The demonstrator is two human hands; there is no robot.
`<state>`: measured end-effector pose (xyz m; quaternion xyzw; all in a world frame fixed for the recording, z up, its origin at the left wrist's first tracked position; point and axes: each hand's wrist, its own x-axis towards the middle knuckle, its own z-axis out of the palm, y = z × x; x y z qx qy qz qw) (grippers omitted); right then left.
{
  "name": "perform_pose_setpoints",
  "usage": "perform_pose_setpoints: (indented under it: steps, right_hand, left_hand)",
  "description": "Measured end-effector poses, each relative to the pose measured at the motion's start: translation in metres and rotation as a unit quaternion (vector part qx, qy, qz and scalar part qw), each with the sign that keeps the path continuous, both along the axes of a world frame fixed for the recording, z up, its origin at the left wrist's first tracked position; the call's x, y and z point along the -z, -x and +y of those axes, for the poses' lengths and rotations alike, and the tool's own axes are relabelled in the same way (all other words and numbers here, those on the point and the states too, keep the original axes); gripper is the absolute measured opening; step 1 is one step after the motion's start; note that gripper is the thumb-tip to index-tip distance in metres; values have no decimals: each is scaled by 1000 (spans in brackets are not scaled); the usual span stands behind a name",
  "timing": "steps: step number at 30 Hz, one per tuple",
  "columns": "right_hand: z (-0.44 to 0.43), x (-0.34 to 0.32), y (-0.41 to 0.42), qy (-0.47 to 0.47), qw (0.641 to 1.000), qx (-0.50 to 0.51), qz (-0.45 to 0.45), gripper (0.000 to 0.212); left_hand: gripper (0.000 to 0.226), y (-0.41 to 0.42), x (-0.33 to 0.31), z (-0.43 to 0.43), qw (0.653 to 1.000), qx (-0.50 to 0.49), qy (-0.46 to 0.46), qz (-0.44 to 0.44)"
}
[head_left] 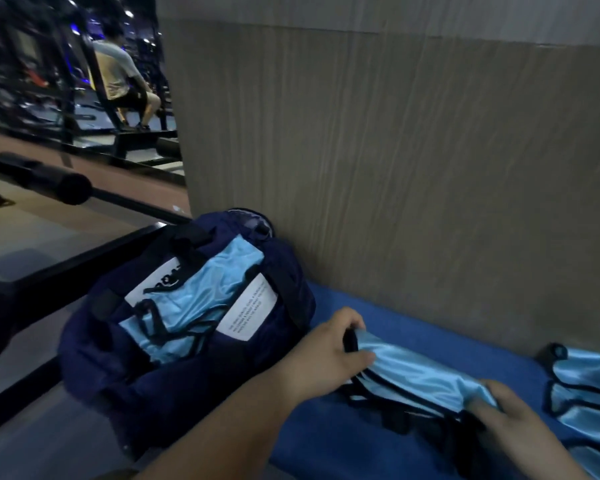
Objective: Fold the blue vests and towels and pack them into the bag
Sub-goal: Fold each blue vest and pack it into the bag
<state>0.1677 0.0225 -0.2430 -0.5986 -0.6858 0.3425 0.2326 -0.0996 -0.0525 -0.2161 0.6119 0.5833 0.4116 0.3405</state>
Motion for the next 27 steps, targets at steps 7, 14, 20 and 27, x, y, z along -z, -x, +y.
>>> perform_pose_setpoints:
  steps: [7, 14, 20, 27]
  right_hand:
    - [31, -35, 103, -85, 993, -17, 74, 17]
    - [31, -86, 243, -162, 974, -133, 82, 20]
    - [20, -84, 323, -171, 958, -230, 4, 17]
    - [23, -70, 353, -158, 963, -220, -9, 32]
  left_hand:
    - [37, 61, -43, -38, 995, -97, -33, 7]
    - [44, 142, -65, -81, 965, -209, 63, 143]
    - [66, 176, -53, -90, 908, -296, 130, 266]
    - [55, 170, -21, -53, 952, -196, -34, 234]
